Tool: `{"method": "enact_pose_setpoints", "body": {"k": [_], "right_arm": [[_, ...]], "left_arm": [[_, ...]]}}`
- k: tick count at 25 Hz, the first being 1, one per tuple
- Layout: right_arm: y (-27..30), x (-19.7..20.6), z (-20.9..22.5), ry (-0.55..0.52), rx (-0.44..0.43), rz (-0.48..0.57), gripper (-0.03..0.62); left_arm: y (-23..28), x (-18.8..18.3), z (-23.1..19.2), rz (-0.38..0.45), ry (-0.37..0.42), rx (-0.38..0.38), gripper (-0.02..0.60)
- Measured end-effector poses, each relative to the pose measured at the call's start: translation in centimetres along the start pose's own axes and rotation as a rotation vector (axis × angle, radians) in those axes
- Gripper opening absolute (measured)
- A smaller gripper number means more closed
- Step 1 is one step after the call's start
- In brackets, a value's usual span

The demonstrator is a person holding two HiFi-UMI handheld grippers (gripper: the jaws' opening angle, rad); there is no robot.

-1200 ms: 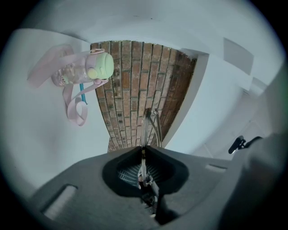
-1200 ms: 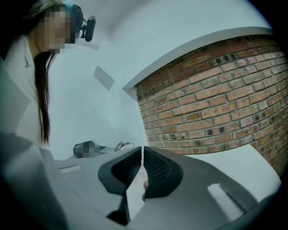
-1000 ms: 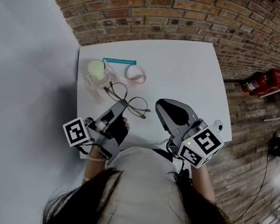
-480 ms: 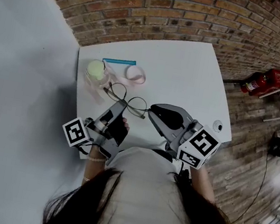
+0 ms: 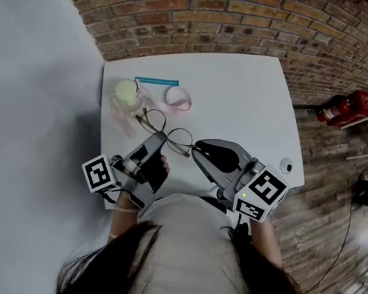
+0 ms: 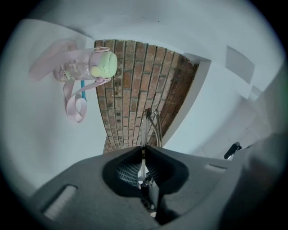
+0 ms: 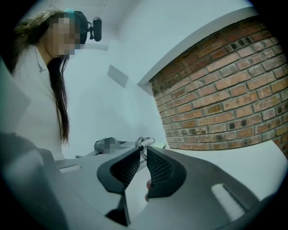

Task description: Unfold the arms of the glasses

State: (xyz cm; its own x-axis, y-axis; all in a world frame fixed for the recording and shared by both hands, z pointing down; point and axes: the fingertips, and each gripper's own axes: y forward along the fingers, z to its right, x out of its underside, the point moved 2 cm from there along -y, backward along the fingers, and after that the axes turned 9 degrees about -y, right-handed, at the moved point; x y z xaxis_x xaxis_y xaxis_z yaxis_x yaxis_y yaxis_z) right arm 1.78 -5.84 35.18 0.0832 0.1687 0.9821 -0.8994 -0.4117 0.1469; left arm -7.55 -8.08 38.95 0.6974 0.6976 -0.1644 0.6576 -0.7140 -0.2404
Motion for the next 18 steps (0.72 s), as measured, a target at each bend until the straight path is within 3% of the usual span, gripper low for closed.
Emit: {"method": "enact_pose_setpoints", "body": {"k": [18], "right_arm": [[-0.1,-0.13,-0.65,0.008,-0.042,0.009,0.054]], "left_arm": [[-0.03,0.06,-0.12,0.0,-0.007,0.004,0.023]]}}
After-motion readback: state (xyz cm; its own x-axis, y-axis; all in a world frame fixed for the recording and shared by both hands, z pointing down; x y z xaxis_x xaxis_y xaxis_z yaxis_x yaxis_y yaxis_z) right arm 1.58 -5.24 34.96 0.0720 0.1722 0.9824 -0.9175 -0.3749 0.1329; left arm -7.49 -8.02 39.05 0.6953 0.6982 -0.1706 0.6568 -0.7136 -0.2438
